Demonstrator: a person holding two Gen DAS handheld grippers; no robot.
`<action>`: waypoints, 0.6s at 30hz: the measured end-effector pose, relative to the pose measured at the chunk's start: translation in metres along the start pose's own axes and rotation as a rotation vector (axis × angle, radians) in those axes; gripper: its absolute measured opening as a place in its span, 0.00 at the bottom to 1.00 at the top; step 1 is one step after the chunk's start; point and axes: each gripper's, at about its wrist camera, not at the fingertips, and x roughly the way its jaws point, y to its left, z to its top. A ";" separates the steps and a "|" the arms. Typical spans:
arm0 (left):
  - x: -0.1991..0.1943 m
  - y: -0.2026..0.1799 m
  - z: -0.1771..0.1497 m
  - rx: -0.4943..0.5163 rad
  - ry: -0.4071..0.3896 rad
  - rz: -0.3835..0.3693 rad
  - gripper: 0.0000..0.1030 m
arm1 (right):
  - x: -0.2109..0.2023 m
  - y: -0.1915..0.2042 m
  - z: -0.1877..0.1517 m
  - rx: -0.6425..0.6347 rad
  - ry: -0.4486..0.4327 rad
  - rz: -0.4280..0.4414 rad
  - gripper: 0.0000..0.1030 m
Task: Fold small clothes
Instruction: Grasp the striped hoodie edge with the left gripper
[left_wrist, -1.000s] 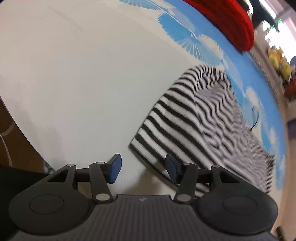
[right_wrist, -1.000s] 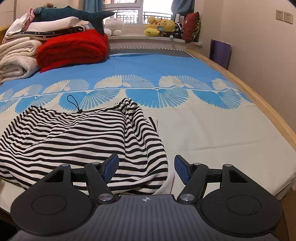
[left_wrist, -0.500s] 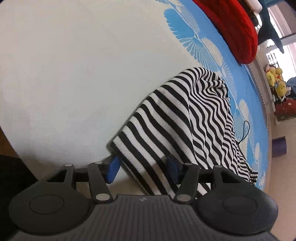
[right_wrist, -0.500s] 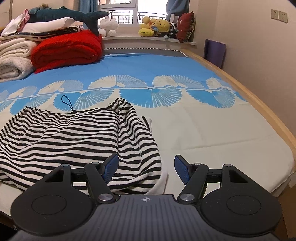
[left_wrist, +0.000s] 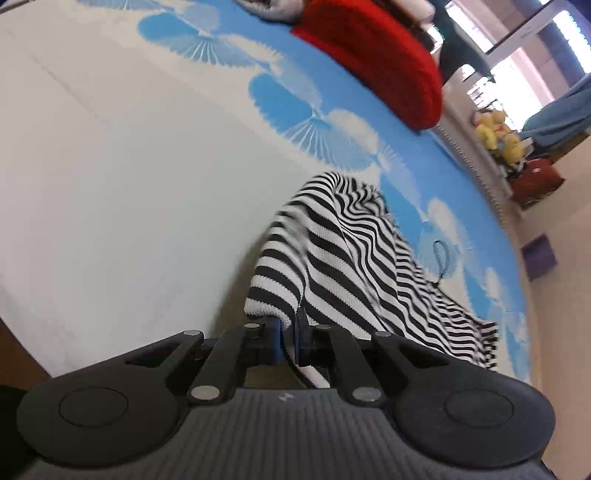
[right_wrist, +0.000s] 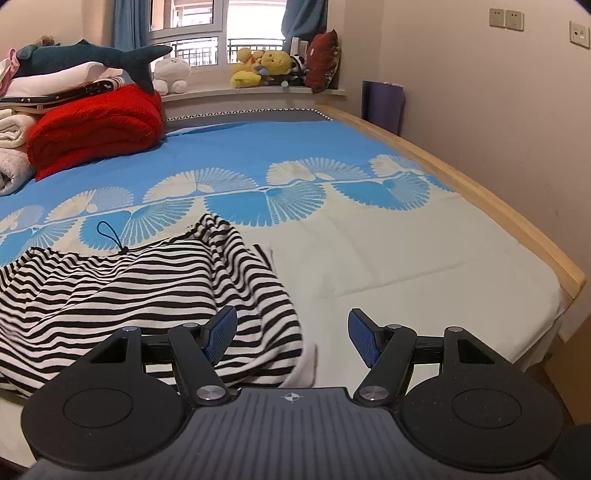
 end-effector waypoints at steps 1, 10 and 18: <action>-0.007 0.003 0.000 0.005 -0.010 0.002 0.06 | 0.001 0.005 0.001 -0.003 0.000 0.003 0.66; -0.033 0.029 -0.003 0.041 -0.027 0.129 0.06 | 0.005 0.017 0.015 0.022 -0.012 0.034 0.66; -0.050 -0.037 -0.027 0.343 -0.167 0.204 0.06 | 0.019 -0.013 0.058 -0.161 -0.020 0.113 0.77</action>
